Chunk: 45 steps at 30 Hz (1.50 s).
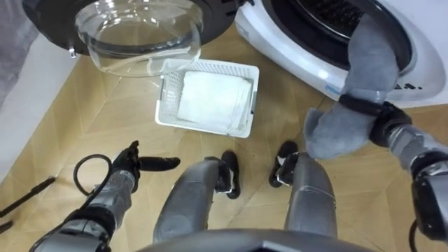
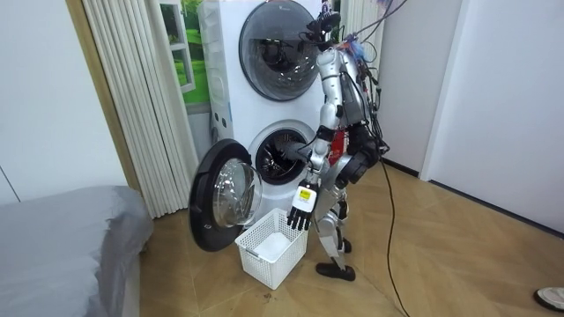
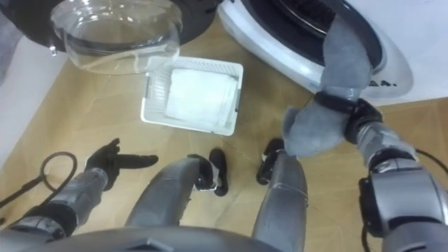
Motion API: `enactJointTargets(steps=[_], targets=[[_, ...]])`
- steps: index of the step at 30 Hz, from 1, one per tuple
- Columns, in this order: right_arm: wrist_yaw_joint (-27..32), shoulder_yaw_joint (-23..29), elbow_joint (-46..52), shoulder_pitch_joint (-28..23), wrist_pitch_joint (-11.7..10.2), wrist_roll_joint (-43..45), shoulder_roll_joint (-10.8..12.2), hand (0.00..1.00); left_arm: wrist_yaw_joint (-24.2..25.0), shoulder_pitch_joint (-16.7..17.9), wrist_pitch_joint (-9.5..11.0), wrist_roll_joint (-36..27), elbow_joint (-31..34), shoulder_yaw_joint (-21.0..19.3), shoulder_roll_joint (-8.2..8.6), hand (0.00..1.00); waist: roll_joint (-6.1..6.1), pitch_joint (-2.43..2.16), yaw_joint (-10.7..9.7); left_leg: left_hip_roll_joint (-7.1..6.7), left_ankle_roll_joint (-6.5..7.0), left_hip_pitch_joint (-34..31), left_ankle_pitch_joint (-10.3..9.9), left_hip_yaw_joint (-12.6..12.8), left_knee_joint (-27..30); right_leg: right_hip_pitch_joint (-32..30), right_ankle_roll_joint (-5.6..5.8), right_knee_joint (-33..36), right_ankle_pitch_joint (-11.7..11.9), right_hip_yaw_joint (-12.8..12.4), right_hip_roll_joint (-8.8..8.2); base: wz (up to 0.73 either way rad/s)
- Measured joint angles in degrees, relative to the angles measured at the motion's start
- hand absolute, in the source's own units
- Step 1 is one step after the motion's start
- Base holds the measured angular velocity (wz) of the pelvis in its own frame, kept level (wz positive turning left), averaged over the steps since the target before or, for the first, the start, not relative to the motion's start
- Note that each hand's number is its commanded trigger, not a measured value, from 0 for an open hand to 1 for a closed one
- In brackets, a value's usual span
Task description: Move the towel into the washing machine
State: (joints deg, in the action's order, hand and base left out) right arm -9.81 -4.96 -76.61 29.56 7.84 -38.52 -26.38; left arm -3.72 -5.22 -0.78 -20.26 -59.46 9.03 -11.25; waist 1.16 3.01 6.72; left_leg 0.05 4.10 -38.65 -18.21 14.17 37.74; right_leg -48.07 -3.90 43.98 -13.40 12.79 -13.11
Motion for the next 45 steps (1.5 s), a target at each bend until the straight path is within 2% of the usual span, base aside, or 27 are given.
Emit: enactJointTargets(steps=[2, 6, 8, 9, 12, 16, 21, 22, 23, 29, 32, 34, 39, 41, 43, 45], targets=[[-0.39, 0.03, 0.62, 1.69, 1.7, -0.38, -0.82, 1.0, -0.37, 1.12, -0.05, -0.01, 0.67, -0.05, -0.53, 0.0, -0.39, -0.07, -0.28, 0.0, 0.16, -0.42, 0.09, 0.4, 0.01, -0.59, -0.06, 0.08, 0.07, -0.29, -0.02, -0.07], [-0.34, 0.01, 1.24, 4.67, 4.63, -7.31, -0.98, 1.0, -2.93, 1.82, 0.57, -0.3, 1.02, -0.11, -1.47, 0.0, -1.4, 0.01, -0.32, 0.06, 0.25, -0.75, 0.18, 0.86, 0.57, -1.1, -0.17, 0.88, 0.21, -0.33, -0.36, 0.01], [-0.27, 0.02, 1.35, 5.97, 4.9, -10.82, -0.98, 1.0, -3.75, 2.08, 0.97, -0.3, 1.11, -0.4, -1.56, 0.0, -1.58, 0.03, -0.33, -0.01, 0.34, -1.02, 0.19, 1.03, 0.92, -1.35, -0.15, 1.09, 0.21, -0.39, -0.56, 0.0], [0.05, 0.08, 1.72, 7.22, 5.22, -13.06, -0.98, 1.0, -4.69, 2.4, 1.11, -0.35, 1.36, -0.59, -1.71, 0.0, -2.11, 0.01, -0.56, -0.26, 0.48, -1.22, 0.26, 1.22, 0.96, -1.82, -0.07, 1.54, 0.17, -0.65, -0.9, 0.04], [1.67, 1.86, 3.05, 11.03, 10.22, -19.41, -1.0, 1.0, -5.75, 3.44, 1.08, -0.28, 2.29, -2.34, -1.78, 0.0, -2.58, -0.06, -2.4, -0.57, 0.99, -2.33, 0.55, 1.21, 1.21, -2.66, 0.06, 1.84, 0.27, -0.35, -1.6, 0.12], [3.59, 2.39, 3.09, 11.89, 10.85, -26.5, -1.0, 1.0, -6.19, 4.84, 1.01, 0.01, 4.81, -2.36, -1.72, 0.0, -2.74, -0.1, -2.62, -1.01, 1.56, -2.67, 0.43, 1.36, 2.14, -2.93, 0.52, 2.68, 0.4, -0.51, -2.02, 0.05], [4.19, 3.72, 3.47, 12.42, 10.86, -28.27, -1.02, 1.0, -7.11, 4.86, 0.04, -0.05, 4.9, -2.31, -1.71, 0.0, -2.73, -0.11, -2.89, -1.72, 2.25, -2.79, 0.15, 1.92, 2.82, -3.73, 1.01, 4.18, 0.03, -1.32, -3.01, 0.02], [4.22, 3.72, 3.82, 12.43, 10.86, -29.45, -1.01, 0.76, -7.33, 4.82, -0.34, -0.04, 4.94, -2.17, -1.7, 0.0, -2.73, -0.1, -2.89, -1.73, 2.36, -2.88, 0.08, 2.22, 3.04, -4.05, 1.03, 4.51, 0.02, -1.6, -3.12, -0.07], [4.31, 3.72, 3.98, 12.44, 10.86, -29.79, -1.01, 0.0, -7.39, 4.81, -0.5, -0.03, 4.98, -2.15, -1.68, 0.0, -2.73, -0.1, -2.86, -1.73, 2.42, -2.9, 0.05, 2.35, 3.15, -4.17, 1.06, 4.72, -0.01, -1.7, -3.24, -0.05], [10.06, 4.06, 8.36, 12.44, 10.98, -36.24, -1.01, 0.0, -10.9, 4.97, -0.59, 0.03, 6.31, -2.15, -0.7, 0.0, -2.56, -0.18, -2.43, -1.77, 2.61, -4.25, -0.09, 2.44, 4.56, -5.49, 0.97, 5.91, -0.16, -1.93, -3.59, 0.03], [12.92, 6.04, 9.23, 12.45, 10.97, -38.57, -1.01, 0.0, -12.31, 5.12, -0.59, -0.01, 7.05, -2.13, 0.2, 0.0, -2.33, -0.22, -2.1, -1.74, 2.64, -4.68, -0.09, 2.44, 4.83, -5.64, 0.97, 5.95, -0.17, -1.58, -3.68, 0.05], [14.87, 8.47, 10.12, 12.45, 10.96, -39.18, -1.01, 0.0, -13.04, 5.77, -0.62, -0.01, 7.49, -2.19, 1.53, 0.0, -1.62, -0.34, -1.97, -1.76, 2.9, -4.9, -0.25, 2.51, 5.2, -5.73, 1.04, 6.14, -0.18, -1.56, -3.86, 0.0], [21.21, 10.15, 13.64, 12.46, 10.97, -41.25, -1.01, 0.0, -14.53, 6.46, -0.61, 0.97, 7.61, -4.18, 3.13, 0.0, 0.05, -0.56, -2.56, -2.07, 3.35, -5.06, -0.49, 2.59, 5.93, -5.77, 1.41, 6.89, -0.33, -1.69, -4.75, 0.04], [23.03, 10.24, 14.03, 12.52, 10.97, -42.41, -1.01, 0.0, -15.85, 6.46, -0.55, 1.36, 7.45, -4.68, 3.25, 0.0, 0.46, -0.68, -2.72, -2.19, 3.46, -5.05, -0.43, 2.58, 5.99, -5.66, 1.47, 6.95, -0.3, -1.62, -4.85, 0.05], [24.49, 11.1, 14.02, 13.2, 10.92, -42.43, -1.01, 0.0, -16.32, 6.43, -0.52, 2.06, 6.54, -4.66, 3.52, 0.0, 1.32, -0.66, -3.07, -2.46, 3.72, -5.05, -0.29, 2.57, 5.97, -5.54, 1.7, 7.01, -0.25, -1.55, -5.11, 0.08], [25.54, 11.44, 14.02, 13.69, 10.72, -42.45, -1.01, 0.0, -17.12, 6.51, -0.59, 2.05, 6.41, -4.57, 3.82, 0.0, 1.66, -0.63, -3.3, -2.8, 3.89, -5.04, -0.24, 2.55, 5.97, -5.64, 1.96, 7.22, -0.39, -1.62, -5.34, 0.06]])
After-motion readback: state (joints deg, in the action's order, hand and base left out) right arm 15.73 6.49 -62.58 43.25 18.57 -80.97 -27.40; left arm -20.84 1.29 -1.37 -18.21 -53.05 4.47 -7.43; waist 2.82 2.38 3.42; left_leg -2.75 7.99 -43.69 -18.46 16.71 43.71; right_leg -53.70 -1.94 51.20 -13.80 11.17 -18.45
